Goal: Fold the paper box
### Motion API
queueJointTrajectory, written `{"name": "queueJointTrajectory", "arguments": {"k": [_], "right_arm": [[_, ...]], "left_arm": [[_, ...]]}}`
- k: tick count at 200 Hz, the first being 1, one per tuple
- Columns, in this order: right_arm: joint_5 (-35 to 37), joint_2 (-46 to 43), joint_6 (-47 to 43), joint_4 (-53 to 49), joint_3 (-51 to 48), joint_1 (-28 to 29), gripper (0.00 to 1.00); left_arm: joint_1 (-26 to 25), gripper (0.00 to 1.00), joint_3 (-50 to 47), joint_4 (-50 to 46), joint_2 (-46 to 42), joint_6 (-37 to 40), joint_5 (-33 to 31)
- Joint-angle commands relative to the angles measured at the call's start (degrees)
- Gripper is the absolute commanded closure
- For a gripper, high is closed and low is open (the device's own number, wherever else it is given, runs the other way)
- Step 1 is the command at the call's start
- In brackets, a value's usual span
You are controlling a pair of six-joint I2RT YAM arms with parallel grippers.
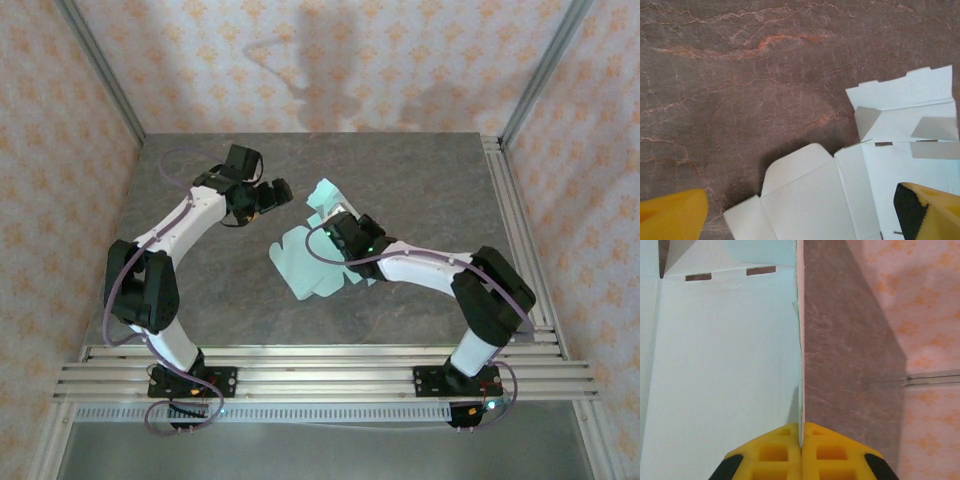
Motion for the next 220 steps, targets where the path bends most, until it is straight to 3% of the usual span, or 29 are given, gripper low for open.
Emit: {"name": "queueJointTrajectory", "arguments": {"k": [1,60,111,164,220], "right_arm": [[11.27,1.88,-8.77,6.08,-0.47,1.66,1.00],[16.50,4.17,-24.48,23.56,-4.55,4.10,1.00],[17.23,8.82,-42.50,49.16,-9.02,6.23,1.00],[13.73,9.86,-42.73,48.48,-8.49,8.19,1.00],[9.47,8.44,-41.60,47.72,-9.82,8.84,1.00]], "left_arm": [[0.70,0.03,-1.30,1.35,-2.36,0.65,-1.40],[2.35,0.03,-2.41,2.20,-2.44,1.01,-0.39],[3.95,0.03,-2.86,3.86,-2.04,1.09,1.44],[7.72,0.03,-3.02,8.75,1.62,1.93,2.78],[9.23,0.10,1.60,16.07,10.51,10.43,2.56]]}}
